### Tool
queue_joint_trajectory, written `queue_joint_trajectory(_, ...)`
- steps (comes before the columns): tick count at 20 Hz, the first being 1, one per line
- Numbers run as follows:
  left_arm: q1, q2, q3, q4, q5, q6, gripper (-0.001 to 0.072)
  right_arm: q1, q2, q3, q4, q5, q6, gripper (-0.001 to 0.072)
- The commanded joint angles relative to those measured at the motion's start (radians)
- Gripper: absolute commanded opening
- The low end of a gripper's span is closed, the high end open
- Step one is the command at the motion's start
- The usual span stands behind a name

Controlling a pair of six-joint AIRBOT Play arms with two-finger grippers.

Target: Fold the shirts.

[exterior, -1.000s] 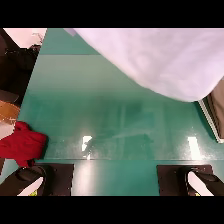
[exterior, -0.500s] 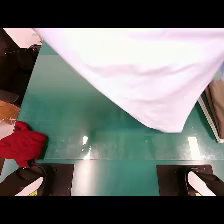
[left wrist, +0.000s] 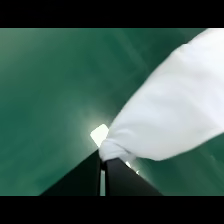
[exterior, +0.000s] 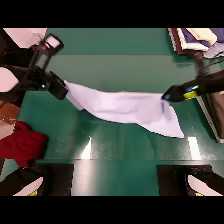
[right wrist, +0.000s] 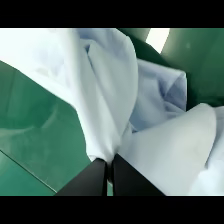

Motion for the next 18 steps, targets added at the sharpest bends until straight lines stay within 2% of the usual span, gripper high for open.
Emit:
queue_joint_trajectory(1,0.001,-0.002,-0.069,0.097,0.034,-0.014,0.0028,0.097,-0.069,-0.112,-0.056,-0.117,0.000,0.0065)
queue_joint_trajectory(2,0.001,-0.002,-0.069,0.113,0.035,-0.014,0.0028,0.097,-0.085,-0.115,-0.055,-0.112,0.000,0.0316)
queue_joint_trajectory(3,0.001,-0.001,-0.069,0.126,0.034,-0.014,0.0028,0.089,-0.098,-0.108,-0.054,-0.089,0.000,0.0460)
queue_joint_trajectory(6,0.001,-0.002,-0.069,0.140,0.034,-0.014,0.0028,0.022,-0.106,-0.077,-0.055,-0.005,-0.016,0.0459)
queue_joint_trajectory(11,0.001,-0.002,-0.069,0.139,0.035,-0.050,0.0028,-0.050,-0.039,-0.186,-0.052,0.013,-0.016,0.0456)
queue_joint_trajectory(18,0.001,-0.002,-0.069,0.134,0.093,-0.113,0.0028,0.047,0.033,-0.393,-0.050,-0.229,-0.013,0.0455)
